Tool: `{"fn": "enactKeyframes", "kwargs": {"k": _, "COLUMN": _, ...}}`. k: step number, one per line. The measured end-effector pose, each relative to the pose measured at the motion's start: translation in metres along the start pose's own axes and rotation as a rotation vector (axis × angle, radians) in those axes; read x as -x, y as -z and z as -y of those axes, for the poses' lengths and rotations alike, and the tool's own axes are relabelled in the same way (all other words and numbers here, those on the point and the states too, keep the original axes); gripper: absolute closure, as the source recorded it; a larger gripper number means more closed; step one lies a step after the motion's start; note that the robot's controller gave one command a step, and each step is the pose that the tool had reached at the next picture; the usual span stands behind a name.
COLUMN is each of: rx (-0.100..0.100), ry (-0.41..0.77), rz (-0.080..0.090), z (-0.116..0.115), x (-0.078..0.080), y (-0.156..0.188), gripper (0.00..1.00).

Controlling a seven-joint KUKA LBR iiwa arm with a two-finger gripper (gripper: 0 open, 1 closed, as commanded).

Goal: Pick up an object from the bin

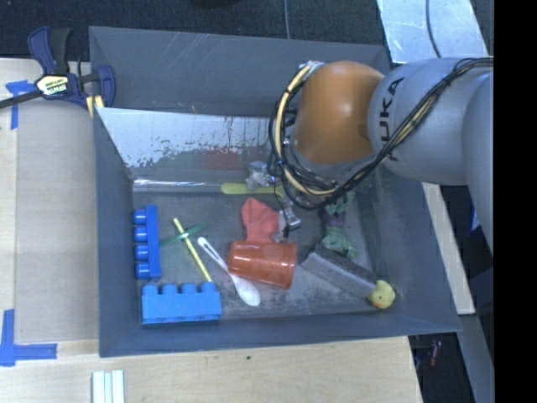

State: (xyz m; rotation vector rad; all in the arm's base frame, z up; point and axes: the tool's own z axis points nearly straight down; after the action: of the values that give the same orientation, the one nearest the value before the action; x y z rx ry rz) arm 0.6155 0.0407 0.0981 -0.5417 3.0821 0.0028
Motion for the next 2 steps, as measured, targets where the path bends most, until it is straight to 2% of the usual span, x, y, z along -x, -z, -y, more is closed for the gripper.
{"fn": "enactKeyframes", "kwargs": {"k": 1, "rx": 0.000, "ry": -0.086, "rz": 0.002, "z": 0.0102, "x": -0.0097, "y": -0.0204, "gripper": 1.00}}
{"fn": "enactKeyframes", "kwargs": {"k": 2, "rx": 0.000, "ry": -0.087, "rz": 0.002, "z": 0.0102, "x": -0.0097, "y": -0.0201, "gripper": 1.00}}
